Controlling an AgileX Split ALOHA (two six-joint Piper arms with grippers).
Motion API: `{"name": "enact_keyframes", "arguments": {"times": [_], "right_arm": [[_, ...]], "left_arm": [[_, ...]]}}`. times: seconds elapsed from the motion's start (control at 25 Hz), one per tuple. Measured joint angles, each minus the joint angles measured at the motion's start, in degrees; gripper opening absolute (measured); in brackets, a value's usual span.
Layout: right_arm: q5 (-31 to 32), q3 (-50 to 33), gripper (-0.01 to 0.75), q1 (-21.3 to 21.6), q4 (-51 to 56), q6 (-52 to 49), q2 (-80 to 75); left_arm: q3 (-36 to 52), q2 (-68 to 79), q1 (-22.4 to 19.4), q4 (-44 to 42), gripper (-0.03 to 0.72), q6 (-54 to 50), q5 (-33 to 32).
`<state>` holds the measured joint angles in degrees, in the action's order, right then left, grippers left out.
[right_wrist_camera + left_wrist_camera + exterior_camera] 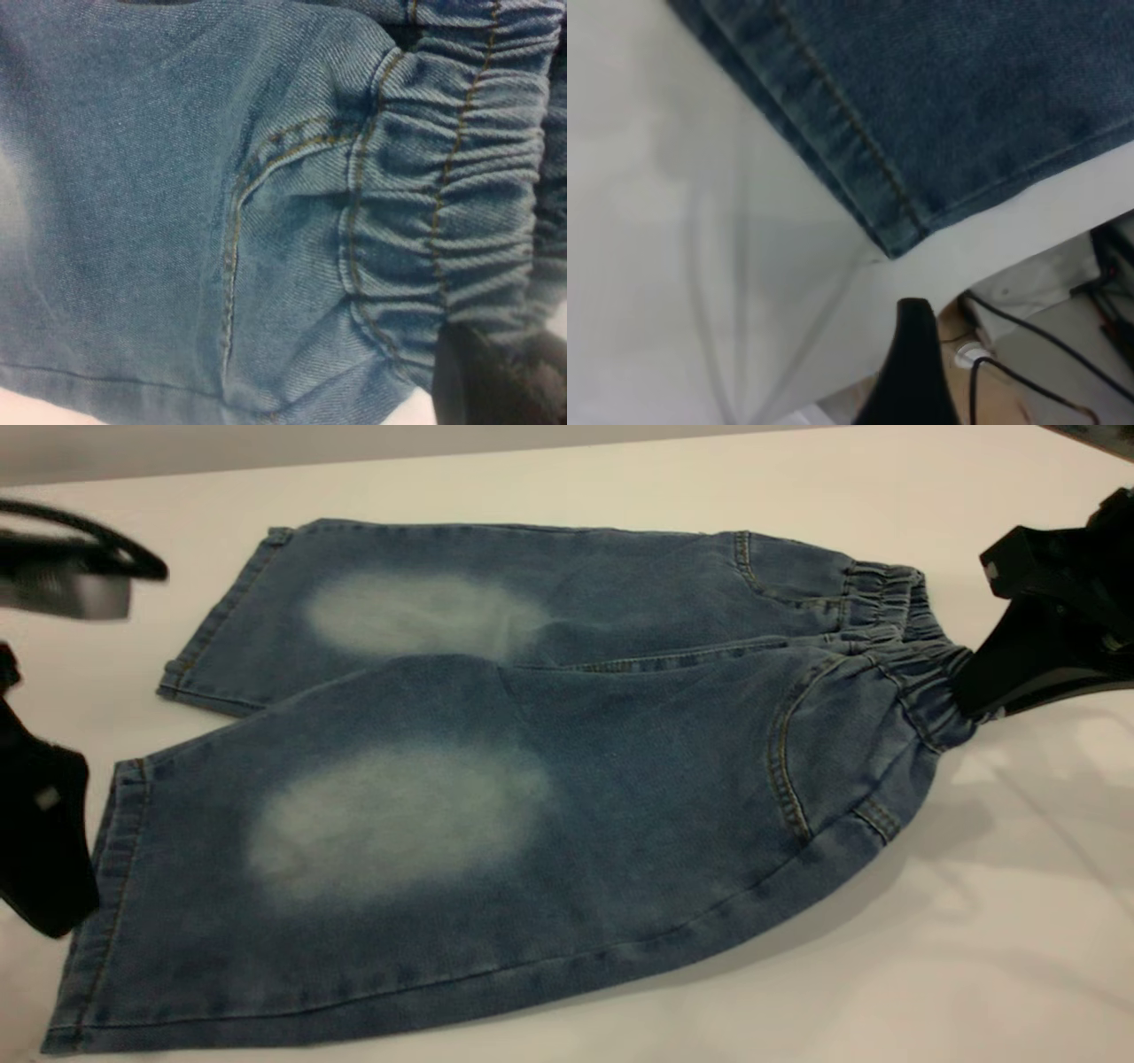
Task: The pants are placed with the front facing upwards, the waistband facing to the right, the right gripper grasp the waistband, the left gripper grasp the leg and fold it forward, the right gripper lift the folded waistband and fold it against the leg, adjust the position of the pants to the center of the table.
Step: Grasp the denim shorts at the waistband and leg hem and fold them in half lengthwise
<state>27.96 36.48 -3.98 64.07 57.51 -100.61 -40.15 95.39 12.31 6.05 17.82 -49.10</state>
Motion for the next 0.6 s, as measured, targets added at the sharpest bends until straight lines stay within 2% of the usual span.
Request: {"name": "enact_keyframes", "arguments": {"times": [0.32, 0.6], "right_arm": [[-0.3, 0.0, 0.029, 0.0, 0.0, 0.0, 0.0], [-0.91, 0.0, 0.029, 0.0, 0.0, 0.0, 0.0]], "left_arm": [[0.0, 6.17, 0.0, -0.07, 0.54, 0.18, 0.26], [0.0, 10.89, 0.0, -1.83, 0.54, -0.29, 3.5]]}}
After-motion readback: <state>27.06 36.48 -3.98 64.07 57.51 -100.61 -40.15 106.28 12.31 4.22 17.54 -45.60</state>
